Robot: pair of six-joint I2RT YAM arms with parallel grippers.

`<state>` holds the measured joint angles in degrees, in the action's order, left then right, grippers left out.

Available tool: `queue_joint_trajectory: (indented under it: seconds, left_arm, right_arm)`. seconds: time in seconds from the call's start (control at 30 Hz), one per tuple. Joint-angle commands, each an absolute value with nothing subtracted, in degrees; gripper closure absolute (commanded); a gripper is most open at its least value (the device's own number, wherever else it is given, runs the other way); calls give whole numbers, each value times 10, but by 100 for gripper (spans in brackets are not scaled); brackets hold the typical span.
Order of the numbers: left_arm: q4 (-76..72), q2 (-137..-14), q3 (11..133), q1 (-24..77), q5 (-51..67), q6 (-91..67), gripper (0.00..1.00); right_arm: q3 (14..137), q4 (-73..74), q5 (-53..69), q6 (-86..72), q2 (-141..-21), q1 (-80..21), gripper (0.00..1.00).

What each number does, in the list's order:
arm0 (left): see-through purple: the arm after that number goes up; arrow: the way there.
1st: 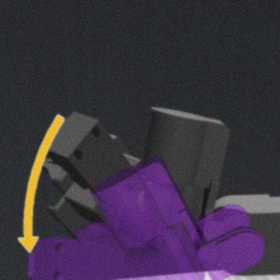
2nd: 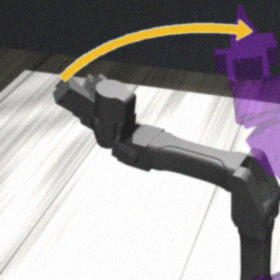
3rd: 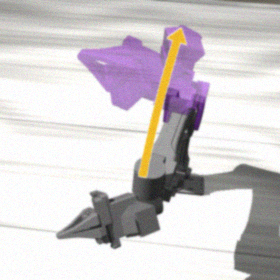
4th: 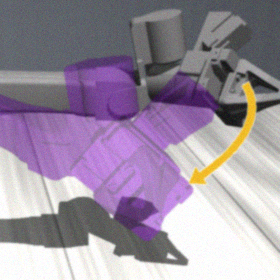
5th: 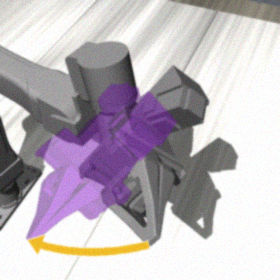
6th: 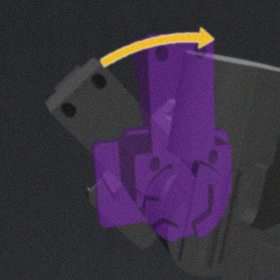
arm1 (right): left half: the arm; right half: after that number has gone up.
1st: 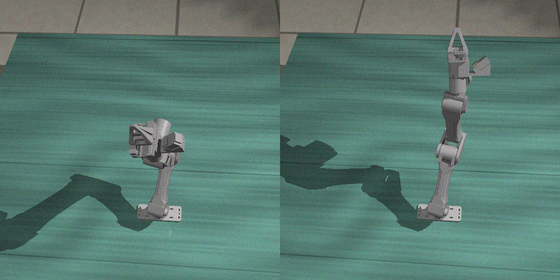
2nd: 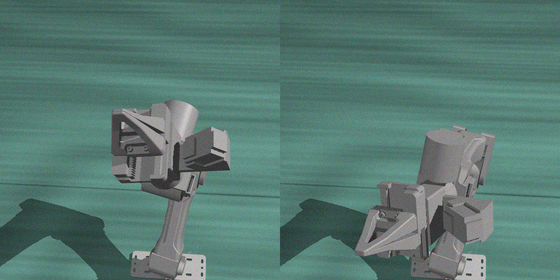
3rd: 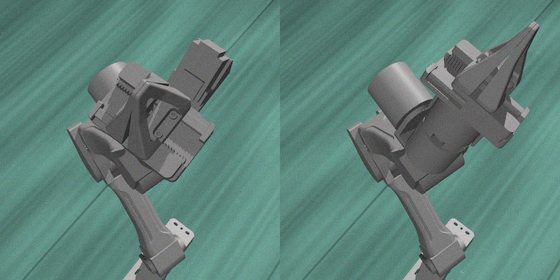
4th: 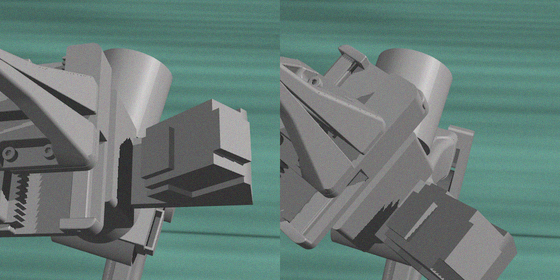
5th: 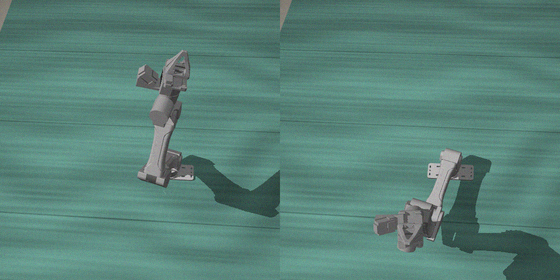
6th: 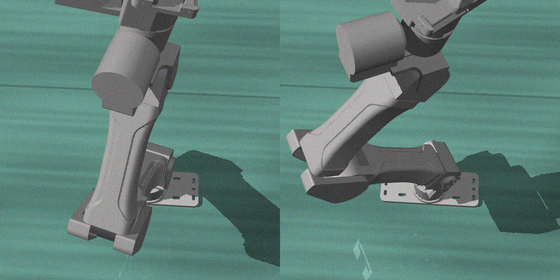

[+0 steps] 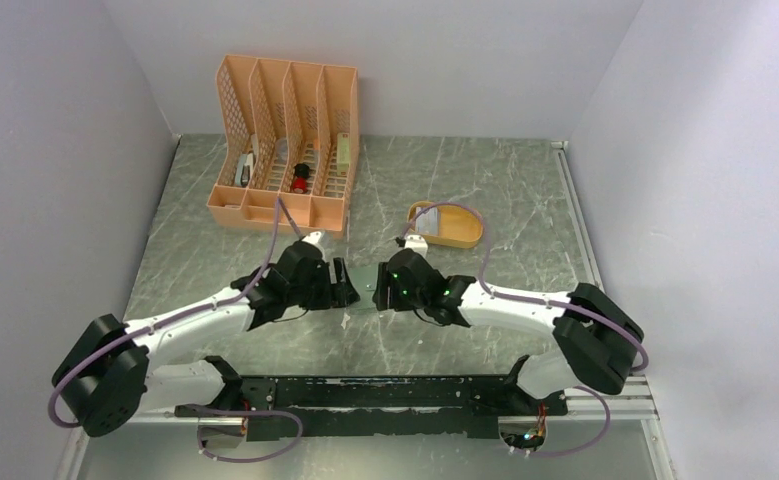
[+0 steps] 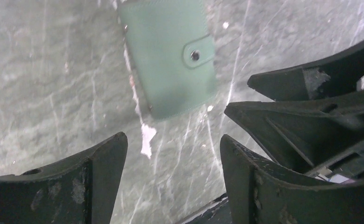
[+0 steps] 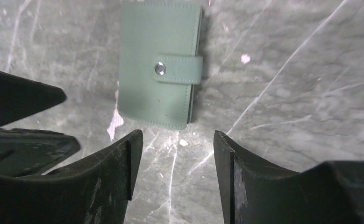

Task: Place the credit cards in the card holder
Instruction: Adjust the card holder at the center of the board.

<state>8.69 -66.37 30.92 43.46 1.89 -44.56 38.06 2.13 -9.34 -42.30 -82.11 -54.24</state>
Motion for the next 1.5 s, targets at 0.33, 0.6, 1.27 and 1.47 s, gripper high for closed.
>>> queue_joint_trajectory:
  seconds: [0.33, 0.6, 1.27, 1.47]
  left_arm:
    - [-104, -802, 316, 388, 104, -495, 55]
    - [-159, -829, 289, 353, 143, -518, 64]
    - [-157, -868, 277, 340, 139, -502, 74]
    - [-157, -868, 276, 340, 141, -501, 75]
  right_arm:
    - [513, 154, -195, -367, -845, -552, 48]
    - [568, 170, -196, -357, -908, -567, 51]
    - [649, 237, -260, -342, -1034, -591, 47]
    - [670, 245, -273, -330, -1054, -591, 46]
